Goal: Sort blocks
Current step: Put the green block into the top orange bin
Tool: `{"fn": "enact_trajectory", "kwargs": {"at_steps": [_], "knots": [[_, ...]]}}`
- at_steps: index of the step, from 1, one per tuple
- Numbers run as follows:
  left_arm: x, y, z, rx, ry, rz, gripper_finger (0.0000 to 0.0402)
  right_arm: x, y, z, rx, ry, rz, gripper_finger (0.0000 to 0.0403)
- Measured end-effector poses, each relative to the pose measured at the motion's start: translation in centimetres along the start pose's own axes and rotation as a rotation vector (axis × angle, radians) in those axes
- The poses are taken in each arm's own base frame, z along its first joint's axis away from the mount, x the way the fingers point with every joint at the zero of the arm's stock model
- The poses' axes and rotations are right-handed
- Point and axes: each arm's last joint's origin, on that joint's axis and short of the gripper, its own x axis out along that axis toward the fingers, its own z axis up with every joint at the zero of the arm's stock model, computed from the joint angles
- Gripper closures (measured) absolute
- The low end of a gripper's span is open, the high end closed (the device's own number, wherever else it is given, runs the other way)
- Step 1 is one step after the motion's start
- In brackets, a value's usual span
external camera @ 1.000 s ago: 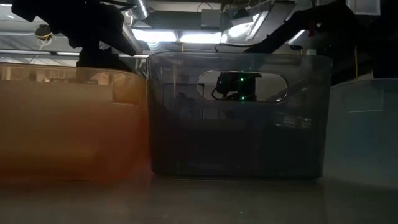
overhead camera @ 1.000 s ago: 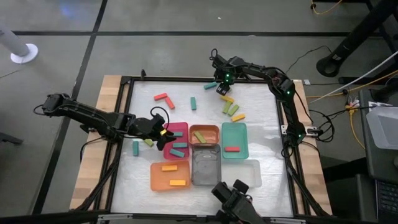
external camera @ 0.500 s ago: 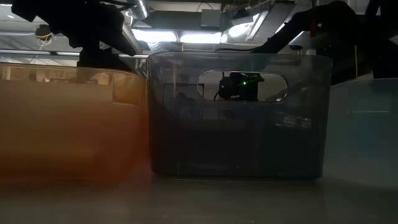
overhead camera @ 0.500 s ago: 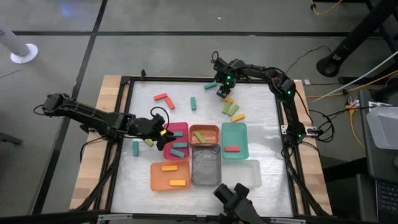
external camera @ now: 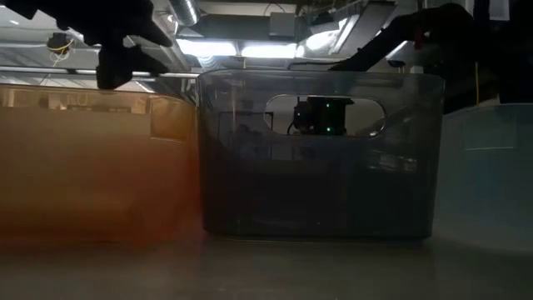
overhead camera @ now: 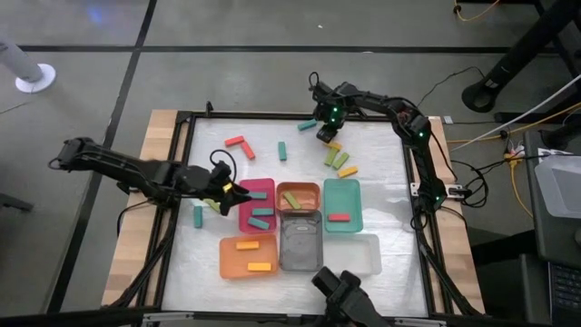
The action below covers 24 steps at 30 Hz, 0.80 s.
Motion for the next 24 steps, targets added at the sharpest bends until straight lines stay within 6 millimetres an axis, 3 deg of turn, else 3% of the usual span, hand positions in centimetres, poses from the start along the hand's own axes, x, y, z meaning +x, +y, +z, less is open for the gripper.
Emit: {"fn": "enact_trajectory", "kwargs": {"at_steps": [7, 13, 18, 24], "knots": [[-1.5, 0.9, -0.3, -0.015, 0.046, 0.049, 0.0233, -2.6, 0.7, 0.3, 0.01, 0.019, 0.161, 0.0306], [-2.2, 1.5, -0.9, -0.014, 0.152, 0.062, 0.0233, -4.7, 2.7, 0.4, 0.016, 0.016, 0.49, 0.0306], [-2.6, 1.6, -1.5, -0.031, 0.285, 0.006, 0.0233, -5.2, 7.0, 0.6, -0.043, 0.045, 0.702, 0.0306], [-3.0, 1.7, -2.4, -0.05, 0.504, -0.076, 0.0233, -4.6, 14.0, 0.2, -0.211, 0.106, 0.718, 0.0306]]}}
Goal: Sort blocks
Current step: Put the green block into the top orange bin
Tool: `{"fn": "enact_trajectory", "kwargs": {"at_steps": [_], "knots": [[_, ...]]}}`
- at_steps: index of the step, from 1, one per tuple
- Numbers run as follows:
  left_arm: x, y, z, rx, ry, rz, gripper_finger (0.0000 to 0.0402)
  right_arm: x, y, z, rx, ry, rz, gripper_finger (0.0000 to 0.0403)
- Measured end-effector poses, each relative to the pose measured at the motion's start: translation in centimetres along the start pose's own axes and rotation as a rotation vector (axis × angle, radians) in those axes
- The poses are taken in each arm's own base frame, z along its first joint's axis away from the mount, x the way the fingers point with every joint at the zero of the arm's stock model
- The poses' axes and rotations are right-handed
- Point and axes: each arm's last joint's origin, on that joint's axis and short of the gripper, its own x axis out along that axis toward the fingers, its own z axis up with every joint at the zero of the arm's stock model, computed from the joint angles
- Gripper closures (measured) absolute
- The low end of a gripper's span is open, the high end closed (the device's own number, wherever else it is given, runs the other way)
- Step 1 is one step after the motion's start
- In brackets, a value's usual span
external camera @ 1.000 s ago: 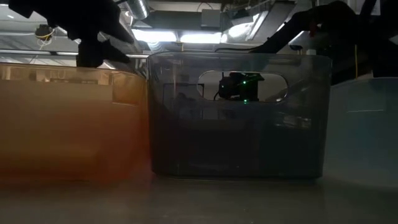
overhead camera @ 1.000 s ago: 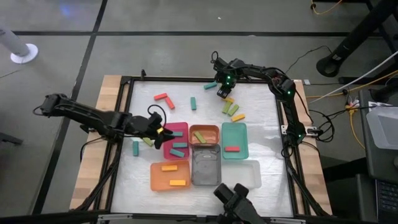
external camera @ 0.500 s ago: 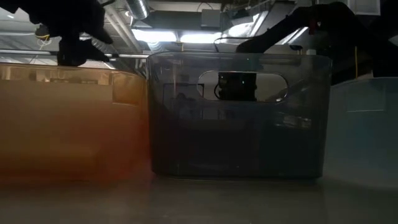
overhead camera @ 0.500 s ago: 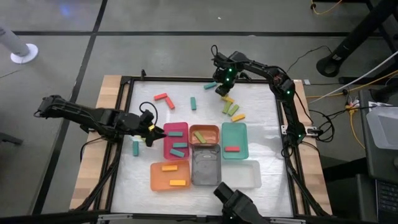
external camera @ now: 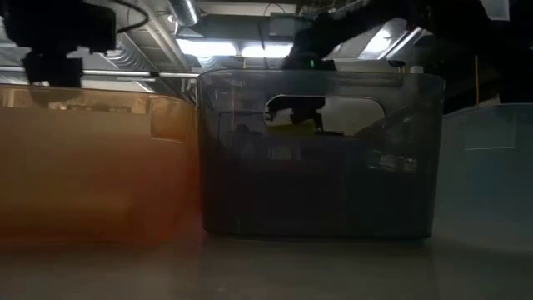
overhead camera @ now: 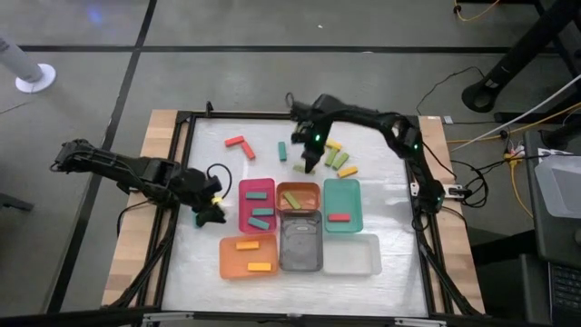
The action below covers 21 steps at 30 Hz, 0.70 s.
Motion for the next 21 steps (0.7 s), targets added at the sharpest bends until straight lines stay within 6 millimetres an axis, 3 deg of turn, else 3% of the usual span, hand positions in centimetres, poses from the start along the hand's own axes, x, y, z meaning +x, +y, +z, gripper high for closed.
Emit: {"fn": "enact_trajectory", "kwargs": {"at_steps": [5, 12, 21], "knots": [[-0.1, 0.9, -1.0, -0.128, 0.117, 0.081, 0.0233, 4.2, 3.9, 0.1, -0.155, 0.112, -0.091, 0.0305], [-0.4, 2.0, -1.8, -0.192, 0.172, 0.226, 0.0233, 8.5, 7.4, 0.0, -0.333, 0.209, -0.496, 0.0301], [-0.4, 2.8, -1.7, 0.1, 0.097, 0.388, 0.0233, 11.7, 10.7, 0.0, -0.488, 0.166, -0.602, 0.0244]]}}
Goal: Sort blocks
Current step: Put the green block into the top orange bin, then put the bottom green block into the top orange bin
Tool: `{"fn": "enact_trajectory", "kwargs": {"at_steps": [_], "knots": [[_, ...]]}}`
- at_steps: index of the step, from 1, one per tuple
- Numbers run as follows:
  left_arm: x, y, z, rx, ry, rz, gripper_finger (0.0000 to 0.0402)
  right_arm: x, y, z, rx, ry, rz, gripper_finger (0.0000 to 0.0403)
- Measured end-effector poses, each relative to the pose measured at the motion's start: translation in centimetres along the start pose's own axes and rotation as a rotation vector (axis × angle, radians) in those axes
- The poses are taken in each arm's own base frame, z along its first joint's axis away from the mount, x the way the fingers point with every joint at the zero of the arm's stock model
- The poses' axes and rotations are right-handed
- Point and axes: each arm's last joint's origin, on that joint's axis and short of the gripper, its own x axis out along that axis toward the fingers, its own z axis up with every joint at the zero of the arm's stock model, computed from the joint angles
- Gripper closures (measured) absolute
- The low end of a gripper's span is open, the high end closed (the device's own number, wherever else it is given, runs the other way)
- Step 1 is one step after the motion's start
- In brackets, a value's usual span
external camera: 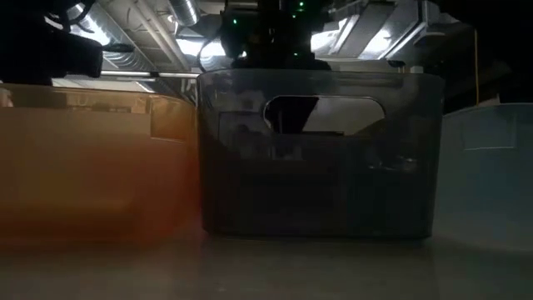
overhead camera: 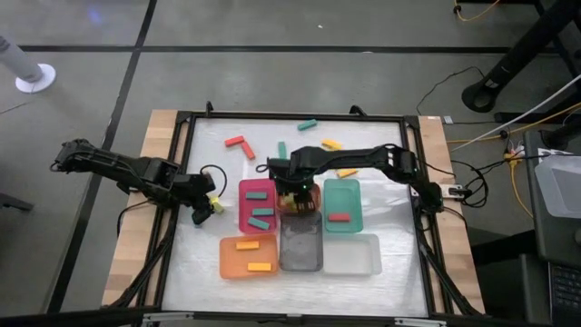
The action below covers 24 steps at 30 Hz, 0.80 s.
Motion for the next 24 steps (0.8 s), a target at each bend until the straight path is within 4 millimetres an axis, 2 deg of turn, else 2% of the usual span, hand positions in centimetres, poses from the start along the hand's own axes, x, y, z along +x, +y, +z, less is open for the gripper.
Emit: {"fn": "enact_trajectory", "kwargs": {"at_steps": [8, 24], "knots": [[1.2, -0.1, 0.6, 0.377, 0.008, 0.121, 0.0233, 0.1, 1.2, 0.4, -0.029, -0.01, -0.015, 0.0199], [6.0, -0.5, 1.0, 0.394, 0.269, 0.282, 0.0233, 0.1, 1.2, 0.5, -0.029, -0.015, -0.013, 0.0194]]}}
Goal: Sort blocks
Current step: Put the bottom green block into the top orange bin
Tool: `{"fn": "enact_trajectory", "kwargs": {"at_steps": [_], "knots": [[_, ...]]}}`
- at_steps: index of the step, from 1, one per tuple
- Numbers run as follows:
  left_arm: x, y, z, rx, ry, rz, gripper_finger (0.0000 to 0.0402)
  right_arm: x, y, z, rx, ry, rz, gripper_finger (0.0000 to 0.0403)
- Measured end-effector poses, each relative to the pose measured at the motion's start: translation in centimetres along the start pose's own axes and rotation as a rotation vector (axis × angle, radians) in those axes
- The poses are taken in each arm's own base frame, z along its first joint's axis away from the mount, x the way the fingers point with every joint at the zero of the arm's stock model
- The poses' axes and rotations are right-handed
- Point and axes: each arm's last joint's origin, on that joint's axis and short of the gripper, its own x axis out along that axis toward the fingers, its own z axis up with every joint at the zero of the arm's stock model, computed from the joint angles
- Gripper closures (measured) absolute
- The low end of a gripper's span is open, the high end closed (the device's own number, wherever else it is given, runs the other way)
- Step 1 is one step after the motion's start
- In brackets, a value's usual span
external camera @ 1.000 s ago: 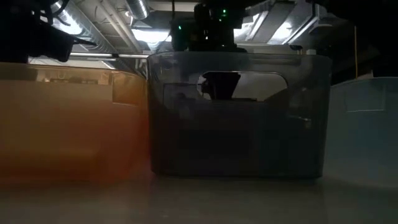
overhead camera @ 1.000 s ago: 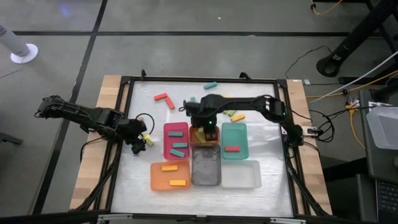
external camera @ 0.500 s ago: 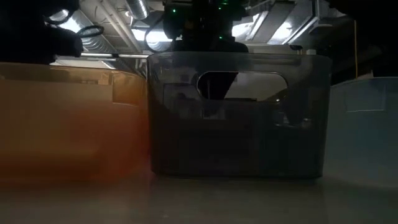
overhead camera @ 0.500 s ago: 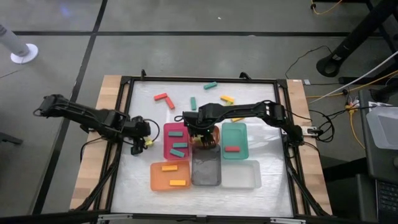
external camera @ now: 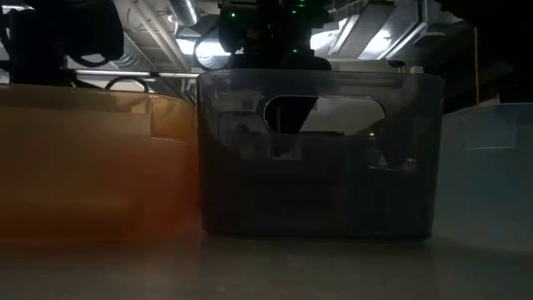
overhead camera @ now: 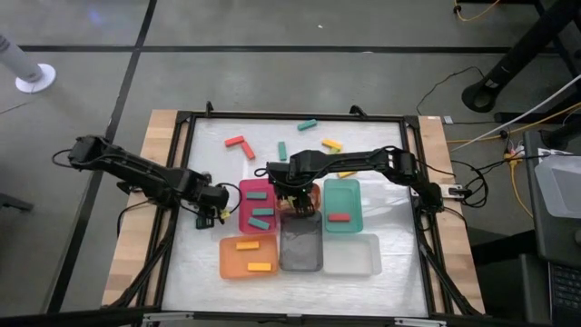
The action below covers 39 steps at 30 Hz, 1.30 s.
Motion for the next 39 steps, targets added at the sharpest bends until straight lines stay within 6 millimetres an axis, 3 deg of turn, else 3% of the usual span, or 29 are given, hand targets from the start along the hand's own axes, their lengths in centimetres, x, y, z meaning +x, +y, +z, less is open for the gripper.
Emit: {"fn": "enact_trajectory", "kwargs": {"at_steps": [11, 39], "knots": [[0.7, -0.2, 0.5, -0.002, 0.008, 0.035, 0.0233, 0.0, 0.0, 0.0, 0.0, 0.0, 0.001, 0.0194], [-0.2, -0.7, 2.3, 0.051, -0.141, 0.019, 0.0233, 0.0, 0.0, 0.0, 0.0, -0.001, 0.001, 0.0194]]}}
